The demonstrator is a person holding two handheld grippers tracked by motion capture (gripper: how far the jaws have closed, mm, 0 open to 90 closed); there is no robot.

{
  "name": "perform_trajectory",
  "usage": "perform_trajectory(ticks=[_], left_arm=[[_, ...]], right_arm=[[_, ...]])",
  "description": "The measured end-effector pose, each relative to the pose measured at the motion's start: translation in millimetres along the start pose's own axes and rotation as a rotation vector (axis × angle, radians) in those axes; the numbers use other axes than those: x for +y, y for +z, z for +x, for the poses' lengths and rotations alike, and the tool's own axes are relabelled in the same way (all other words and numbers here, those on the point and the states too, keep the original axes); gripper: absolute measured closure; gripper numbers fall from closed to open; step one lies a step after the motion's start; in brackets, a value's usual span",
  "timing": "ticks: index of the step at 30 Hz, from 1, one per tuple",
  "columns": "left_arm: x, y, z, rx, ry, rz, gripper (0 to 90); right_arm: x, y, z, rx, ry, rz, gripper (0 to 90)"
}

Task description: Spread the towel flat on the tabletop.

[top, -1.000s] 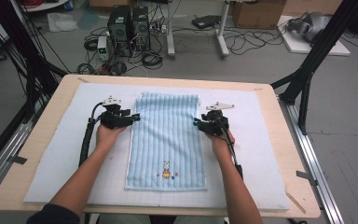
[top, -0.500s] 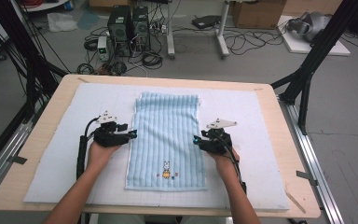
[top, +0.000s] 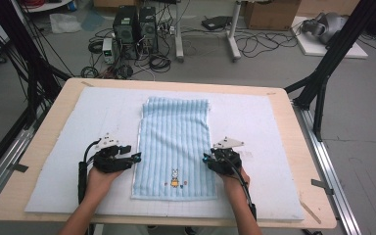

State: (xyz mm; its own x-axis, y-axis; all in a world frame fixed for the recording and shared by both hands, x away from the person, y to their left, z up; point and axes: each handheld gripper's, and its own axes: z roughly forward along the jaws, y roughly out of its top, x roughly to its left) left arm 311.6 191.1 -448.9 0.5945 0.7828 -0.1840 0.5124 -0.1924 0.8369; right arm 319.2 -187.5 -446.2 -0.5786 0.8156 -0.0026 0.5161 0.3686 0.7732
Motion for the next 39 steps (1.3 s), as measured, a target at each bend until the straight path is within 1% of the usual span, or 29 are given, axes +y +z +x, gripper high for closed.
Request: perform_trajectory(ticks=[1,3,4,7,8,10,12,13,15,16,18,19,21,22,24,26,27,28,29,31,34,36,39], left_arm=[[-1.9,-1.1,-1.5,-0.005,0.003,0.005,46.9],[-4.9,-3.4,-6.2,-0.019,0.016,0.016,50.4],[-5.7,-4.6,-8.7,-0.029,0.015,0.019,52.0],[-8.0,-7.1,-14.9,-0.062,0.035,0.049,57.1],[-8.8,-7.4,-16.2,-0.067,0.039,0.056,58.8],[-11.5,-8.2,-19.2,-0.08,0.049,0.079,59.4],[-13.4,-8.5,-20.5,-0.085,0.061,0.096,62.4],[-13.7,-8.9,-21.8,-0.086,0.062,0.093,62.8],[-14.5,-9.2,-22.7,-0.082,0.074,0.094,64.3],[-14.6,-9.2,-23.0,-0.08,0.076,0.094,64.9],[-14.9,-9.1,-24.0,-0.08,0.082,0.094,66.7],[-14.9,-9.3,-24.0,-0.085,0.096,0.1,70.3],[-15.2,-8.7,-26.5,-0.08,0.112,0.103,77.0],[-15.1,-8.5,-27.4,-0.079,0.124,0.107,81.5],[-15.1,-8.6,-27.2,-0.08,0.124,0.109,85.4],[-15.2,-9.0,-27.6,-0.08,0.123,0.11,86.4],[-15.4,-9.7,-27.6,-0.084,0.123,0.111,86.6],[-15.7,-10.2,-27.5,-0.086,0.122,0.109,86.7],[-16.6,-12.0,-27.1,-0.094,0.117,0.111,86.9],[-18.5,-15.3,-25.9,-0.111,0.11,0.114,86.9],[-21.1,-19.9,-25.7,-0.124,0.114,0.119,87.1],[-22.4,-21.4,-26.7,-0.128,0.116,0.119,87.3],[-25.4,-25.8,-27.5,-0.148,0.108,0.125,87.5]], right_arm=[[-2.6,-3.4,1.8,0.012,0.0,-0.01,61.7],[-7.1,-8.8,4.3,0.019,-0.007,-0.012,60.3],[-9.8,-12.1,5.1,0.024,-0.009,-0.014,59.7],[-17.5,-21.9,5.7,0.033,-0.004,-0.027,59.7],[-20.1,-25.7,5.3,0.041,0.001,-0.027,59.8],[-23.0,-31.4,5.4,0.049,-0.002,-0.03,60.4],[-23.8,-35.5,5.8,0.058,-0.013,-0.036,61.5],[-24.1,-36.5,5.8,0.059,-0.008,-0.037,62.1],[-25.2,-36.9,5.1,0.097,0.026,-0.038,64.4],[-25.2,-36.3,6.3,0.095,0.01,-0.032,66.7],[-25.6,-34.3,8.8,0.098,-0.013,-0.013,68.3],[-26.6,-31.8,10.2,0.113,-0.021,0.004,68.9],[-28.3,-28.5,12.8,0.106,-0.039,0.022,70.4],[-29.2,-28.0,12.7,0.105,-0.037,0.011,71.6],[-29.2,-27.9,10.9,0.111,-0.024,0.011,77.7],[-29.4,-28.1,10.3,0.128,-0.024,0.013,84.8],[-29.5,-28.5,11.4,0.131,-0.027,0.016,86.2],[-29.4,-29.3,12.0,0.132,-0.033,0.022,86.6],[-29.4,-29.9,12.7,0.135,-0.029,0.025,86.7],[-30.2,-32.5,13.0,0.153,-0.029,0.036,86.8],[-31.4,-36.8,14.7,0.178,-0.031,0.055,86.7],[-32.9,-39.1,16.3,0.185,-0.042,0.058,86.7],[-35.5,-43.8,19.2,0.206,-0.049,0.069,86.7]])
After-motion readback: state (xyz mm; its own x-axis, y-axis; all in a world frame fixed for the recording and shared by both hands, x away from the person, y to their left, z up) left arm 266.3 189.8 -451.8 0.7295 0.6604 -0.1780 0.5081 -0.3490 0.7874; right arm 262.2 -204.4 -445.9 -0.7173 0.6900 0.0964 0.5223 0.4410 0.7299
